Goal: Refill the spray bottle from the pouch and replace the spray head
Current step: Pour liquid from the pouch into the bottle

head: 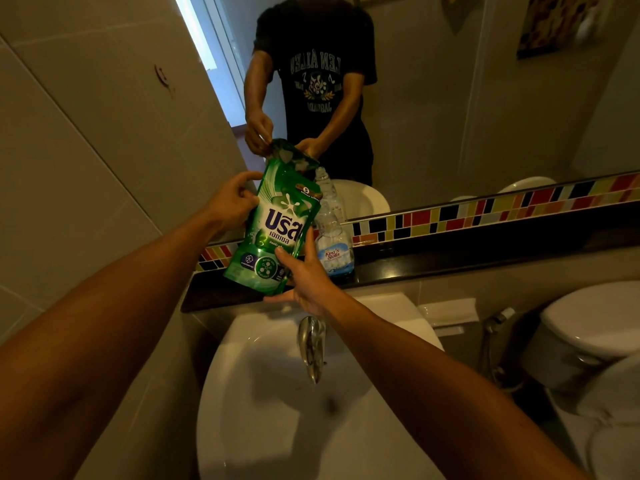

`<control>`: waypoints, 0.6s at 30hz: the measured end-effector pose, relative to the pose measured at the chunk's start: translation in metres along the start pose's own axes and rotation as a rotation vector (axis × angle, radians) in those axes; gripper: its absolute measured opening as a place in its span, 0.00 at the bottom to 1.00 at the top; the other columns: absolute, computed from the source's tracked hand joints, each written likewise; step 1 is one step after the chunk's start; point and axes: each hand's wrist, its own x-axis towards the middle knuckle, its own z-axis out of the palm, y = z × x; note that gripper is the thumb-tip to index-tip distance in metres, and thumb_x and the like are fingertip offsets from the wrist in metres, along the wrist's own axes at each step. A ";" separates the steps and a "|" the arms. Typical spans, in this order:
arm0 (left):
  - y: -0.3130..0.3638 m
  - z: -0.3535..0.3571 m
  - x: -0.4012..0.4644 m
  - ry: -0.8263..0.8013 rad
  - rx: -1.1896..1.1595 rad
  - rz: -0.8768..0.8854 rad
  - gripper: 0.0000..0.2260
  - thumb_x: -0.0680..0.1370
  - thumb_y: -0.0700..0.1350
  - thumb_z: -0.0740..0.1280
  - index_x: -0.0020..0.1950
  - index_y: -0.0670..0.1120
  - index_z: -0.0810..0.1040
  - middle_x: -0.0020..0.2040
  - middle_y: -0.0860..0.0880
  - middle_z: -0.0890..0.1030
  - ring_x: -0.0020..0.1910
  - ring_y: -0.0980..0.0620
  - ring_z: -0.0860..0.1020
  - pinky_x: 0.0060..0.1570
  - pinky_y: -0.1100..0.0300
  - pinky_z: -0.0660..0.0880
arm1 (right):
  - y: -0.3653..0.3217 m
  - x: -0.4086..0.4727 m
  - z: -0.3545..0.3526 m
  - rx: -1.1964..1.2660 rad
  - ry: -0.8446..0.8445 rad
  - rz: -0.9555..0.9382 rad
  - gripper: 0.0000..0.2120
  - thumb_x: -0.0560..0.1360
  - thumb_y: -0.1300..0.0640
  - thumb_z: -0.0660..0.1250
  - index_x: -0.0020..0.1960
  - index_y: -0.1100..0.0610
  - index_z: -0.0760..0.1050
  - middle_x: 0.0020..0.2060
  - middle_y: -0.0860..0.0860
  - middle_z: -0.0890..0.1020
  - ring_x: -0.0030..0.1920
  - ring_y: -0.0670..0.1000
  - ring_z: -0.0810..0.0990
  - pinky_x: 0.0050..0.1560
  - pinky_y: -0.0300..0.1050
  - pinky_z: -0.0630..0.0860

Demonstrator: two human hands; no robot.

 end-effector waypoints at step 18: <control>0.010 -0.007 -0.002 -0.011 0.088 0.013 0.23 0.81 0.35 0.62 0.74 0.53 0.69 0.50 0.39 0.78 0.51 0.39 0.78 0.58 0.33 0.77 | 0.006 0.009 0.005 0.070 -0.043 -0.011 0.41 0.81 0.58 0.70 0.78 0.27 0.51 0.77 0.48 0.67 0.74 0.68 0.68 0.47 0.81 0.76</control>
